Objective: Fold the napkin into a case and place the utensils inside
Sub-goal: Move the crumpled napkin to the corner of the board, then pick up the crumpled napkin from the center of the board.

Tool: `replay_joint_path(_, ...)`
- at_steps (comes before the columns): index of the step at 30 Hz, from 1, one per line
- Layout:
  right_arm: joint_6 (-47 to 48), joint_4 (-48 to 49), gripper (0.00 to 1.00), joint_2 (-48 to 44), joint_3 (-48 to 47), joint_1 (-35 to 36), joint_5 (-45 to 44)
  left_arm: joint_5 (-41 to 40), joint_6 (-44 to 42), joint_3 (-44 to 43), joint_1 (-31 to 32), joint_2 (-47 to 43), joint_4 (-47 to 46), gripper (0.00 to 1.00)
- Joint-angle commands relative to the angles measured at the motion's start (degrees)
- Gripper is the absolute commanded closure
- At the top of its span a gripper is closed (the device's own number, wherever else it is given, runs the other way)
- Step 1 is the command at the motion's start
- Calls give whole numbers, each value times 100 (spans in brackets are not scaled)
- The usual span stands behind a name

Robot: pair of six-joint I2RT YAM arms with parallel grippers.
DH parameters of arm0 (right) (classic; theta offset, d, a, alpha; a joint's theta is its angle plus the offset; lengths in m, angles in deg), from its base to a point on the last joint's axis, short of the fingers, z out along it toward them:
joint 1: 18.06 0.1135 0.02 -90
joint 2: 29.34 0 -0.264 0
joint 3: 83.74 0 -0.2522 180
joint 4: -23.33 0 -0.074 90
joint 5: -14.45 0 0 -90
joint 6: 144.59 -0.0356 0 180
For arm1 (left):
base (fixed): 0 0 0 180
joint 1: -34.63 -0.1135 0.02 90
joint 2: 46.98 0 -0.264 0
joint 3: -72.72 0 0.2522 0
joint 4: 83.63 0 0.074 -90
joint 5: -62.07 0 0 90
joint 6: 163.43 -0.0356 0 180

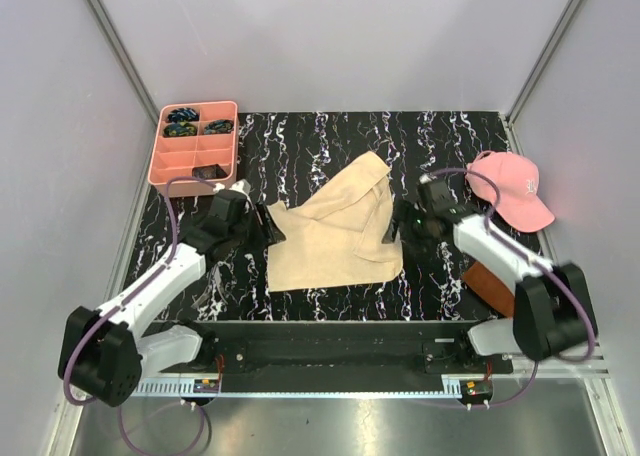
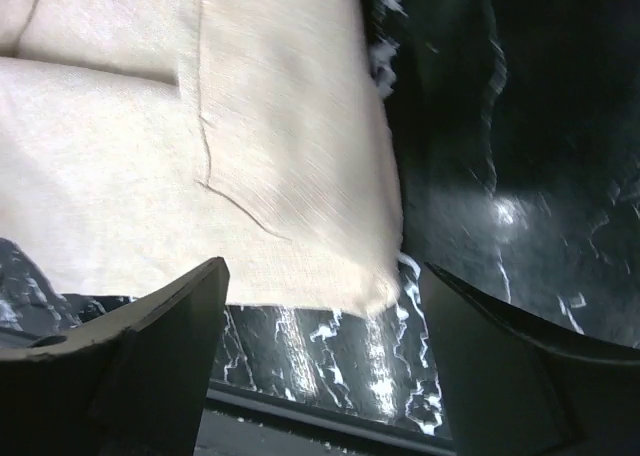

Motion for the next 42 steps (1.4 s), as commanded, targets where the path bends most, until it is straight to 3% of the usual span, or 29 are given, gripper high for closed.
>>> replay_joint_path(1,500,133,22,876,-1096,801,-582,-1106,-43,-207,370,-410,294,42)
replay_joint_path(3,544,-121,26,1421,-1674,1057,-1206,-1143,71,-313,398,-358,242,49)
replay_joint_path(6,535,-585,44,2186,-2351,1331,-1506,-425,115,-566,406,247,-293,64)
replay_joint_path(10,431,-905,44,2968,-2785,1840,-2068,254,299,-1287,459,1923,-549,78)
replay_joint_path(20,166,-940,46,3322,-2777,2412,-2614,-106,537,-1886,573,3430,-839,87)
replay_joint_path(24,140,-949,63,3357,-2724,2412,-2649,-159,660,-1746,573,3642,-1014,90)
replay_joint_path(30,-9,-1045,77,2795,-2680,2386,-2939,-405,564,-1842,530,3738,-901,91)
replay_joint_path(34,-238,-1037,99,1794,-2294,2001,-2817,-467,432,-2061,363,3870,-734,91)
replay_joint_path(41,-598,-773,100,168,-398,209,-2508,-660,168,-2658,38,4151,-374,92)
replay_joint_path(42,-651,-764,95,-121,-290,128,-2413,-660,133,-2764,37,4221,-278,92)
